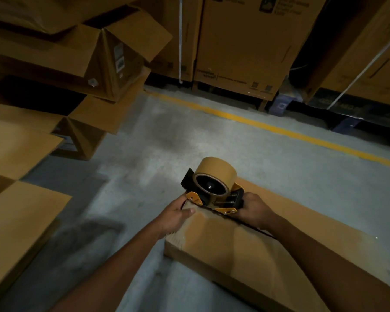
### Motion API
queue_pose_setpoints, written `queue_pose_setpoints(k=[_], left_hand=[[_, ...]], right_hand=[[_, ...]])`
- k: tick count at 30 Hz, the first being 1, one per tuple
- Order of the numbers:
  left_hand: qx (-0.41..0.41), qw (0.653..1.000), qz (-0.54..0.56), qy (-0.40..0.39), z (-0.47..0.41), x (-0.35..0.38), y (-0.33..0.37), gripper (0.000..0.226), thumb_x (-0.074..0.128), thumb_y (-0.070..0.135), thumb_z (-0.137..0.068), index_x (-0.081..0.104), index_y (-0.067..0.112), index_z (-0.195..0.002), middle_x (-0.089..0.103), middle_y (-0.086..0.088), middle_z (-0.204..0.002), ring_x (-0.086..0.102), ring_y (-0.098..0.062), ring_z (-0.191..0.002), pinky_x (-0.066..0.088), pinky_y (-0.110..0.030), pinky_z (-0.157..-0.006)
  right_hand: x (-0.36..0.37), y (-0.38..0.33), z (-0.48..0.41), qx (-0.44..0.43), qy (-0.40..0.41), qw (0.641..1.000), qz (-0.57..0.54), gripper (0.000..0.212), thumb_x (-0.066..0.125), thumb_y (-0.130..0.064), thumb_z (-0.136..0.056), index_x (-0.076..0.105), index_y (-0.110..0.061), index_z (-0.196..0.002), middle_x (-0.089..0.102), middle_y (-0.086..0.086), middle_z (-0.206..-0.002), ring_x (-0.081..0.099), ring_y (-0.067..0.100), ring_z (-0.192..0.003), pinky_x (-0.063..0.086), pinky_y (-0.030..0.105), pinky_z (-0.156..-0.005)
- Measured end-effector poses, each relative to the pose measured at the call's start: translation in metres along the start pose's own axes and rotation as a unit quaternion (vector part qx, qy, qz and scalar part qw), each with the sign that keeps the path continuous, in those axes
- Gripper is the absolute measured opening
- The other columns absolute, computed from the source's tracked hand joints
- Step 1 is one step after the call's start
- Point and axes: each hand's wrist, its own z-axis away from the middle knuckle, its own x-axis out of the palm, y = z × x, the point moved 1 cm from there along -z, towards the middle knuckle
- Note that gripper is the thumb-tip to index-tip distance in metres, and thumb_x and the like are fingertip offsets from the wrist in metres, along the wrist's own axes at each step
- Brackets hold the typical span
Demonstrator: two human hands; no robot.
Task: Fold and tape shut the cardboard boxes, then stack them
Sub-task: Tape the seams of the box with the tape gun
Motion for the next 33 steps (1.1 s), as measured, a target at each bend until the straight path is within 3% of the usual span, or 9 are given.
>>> queue_pose_setpoints(k=[4, 10, 12, 17, 20, 22, 24, 26, 33], left_hand=[[0.012, 1.000, -0.021, 0.000, -0.001, -0.003, -0.003, 0.058, 0.060, 0.026, -0.092, 0.045, 0.032, -0.147, 0.059, 0.005, -0.139, 0.054, -0.017, -0.130, 0.041, -0.047, -0.112], [0.044, 0.997, -0.050, -0.025, -0.003, -0.003, 0.004, 0.068, 0.049, 0.002, -0.102, 0.021, 0.030, -0.156, 0.027, 0.014, -0.157, 0.027, -0.006, -0.143, 0.028, -0.028, -0.119], [0.053, 0.997, -0.045, -0.026, -0.003, -0.004, 0.005, 0.066, 0.047, -0.003, -0.101, 0.025, 0.028, -0.155, 0.031, 0.011, -0.155, 0.031, -0.006, -0.142, 0.032, -0.019, -0.113], [0.061, 0.998, -0.031, 0.012, -0.010, -0.032, 0.016, 0.062, 0.044, -0.017, -0.096, 0.043, 0.020, -0.145, 0.047, -0.002, -0.148, 0.048, -0.012, -0.131, 0.034, -0.022, -0.113], [0.096, 0.986, -0.133, 0.019, -0.020, -0.059, 0.031, 0.064, 0.046, -0.012, -0.097, 0.057, 0.042, -0.129, 0.055, -0.013, -0.141, 0.057, -0.009, -0.110, 0.042, -0.018, -0.093], [0.121, 0.937, -0.326, 0.032, -0.022, -0.068, 0.035, 0.057, 0.045, 0.004, -0.101, 0.049, 0.046, -0.138, 0.047, -0.006, -0.149, 0.049, -0.017, -0.129, 0.036, -0.027, -0.108], [0.189, 0.793, -0.578, 0.035, -0.023, -0.066, 0.028, 0.053, 0.033, 0.024, -0.103, 0.027, 0.035, -0.154, 0.020, -0.002, -0.165, 0.012, -0.027, -0.153, 0.020, -0.046, -0.121], [0.201, 0.709, -0.676, -0.014, -0.016, -0.058, 0.025, 0.052, 0.028, 0.029, -0.102, 0.031, 0.028, -0.154, 0.008, 0.002, -0.167, -0.011, -0.024, -0.152, 0.012, -0.051, -0.122], [0.178, 0.687, -0.702, -0.051, -0.006, -0.062, 0.036, 0.080, 0.005, 0.054, -0.085, 0.023, 0.025, -0.157, 0.004, 0.006, -0.167, -0.024, -0.017, -0.148, 0.003, -0.052, -0.122]], right_hand=[[-0.005, 0.002, 0.008, 0.001, -0.004, 1.000, 0.008, 0.028, 0.075, -0.049, -0.083, 0.075, -0.027, -0.100, 0.075, -0.004, -0.095, 0.067, 0.011, -0.086, 0.055, 0.034, -0.079], [-0.007, 0.042, 0.040, 0.042, 0.010, 0.999, 0.021, 0.025, 0.077, -0.044, -0.082, 0.074, -0.026, -0.100, 0.075, -0.005, -0.088, 0.068, 0.007, -0.079, 0.055, 0.036, -0.076], [-0.007, 0.043, 0.046, 0.041, 0.011, 0.999, 0.017, 0.025, 0.078, -0.042, -0.082, 0.074, -0.027, -0.102, 0.075, -0.006, -0.091, 0.068, 0.007, -0.082, 0.055, 0.035, -0.078], [0.005, 0.023, 0.036, 0.046, 0.029, 0.998, -0.021, 0.033, 0.075, -0.048, -0.081, 0.074, -0.030, -0.109, 0.074, -0.007, -0.102, 0.067, 0.009, -0.092, 0.053, 0.027, -0.078], [0.017, 0.001, 0.026, 0.042, 0.030, 0.998, -0.031, 0.031, 0.075, -0.047, -0.082, 0.076, -0.028, -0.106, 0.074, -0.005, -0.099, 0.066, 0.012, -0.090, 0.051, 0.026, -0.075], [0.024, -0.010, 0.021, 0.044, 0.033, 0.998, -0.026, 0.032, 0.072, -0.051, -0.081, 0.075, -0.027, -0.102, 0.073, -0.002, -0.095, 0.065, 0.014, -0.086, 0.049, 0.028, -0.071], [0.027, -0.016, 0.019, 0.053, 0.037, 0.998, -0.014, 0.051, 0.060, -0.069, -0.071, 0.074, -0.029, -0.099, 0.072, -0.002, -0.093, 0.064, 0.015, -0.083, 0.051, 0.030, -0.070], [0.032, -0.015, 0.020, 0.058, 0.037, 0.998, -0.005, 0.064, 0.049, -0.077, -0.066, 0.074, -0.029, -0.100, 0.072, -0.003, -0.093, 0.065, 0.015, -0.081, 0.054, 0.033, -0.072], [0.036, -0.009, 0.033, 0.073, 0.045, 0.996, 0.026, 0.029, 0.066, -0.048, -0.088, 0.073, -0.026, -0.107, 0.070, -0.005, -0.095, 0.064, 0.013, -0.083, 0.053, 0.029, -0.072]])
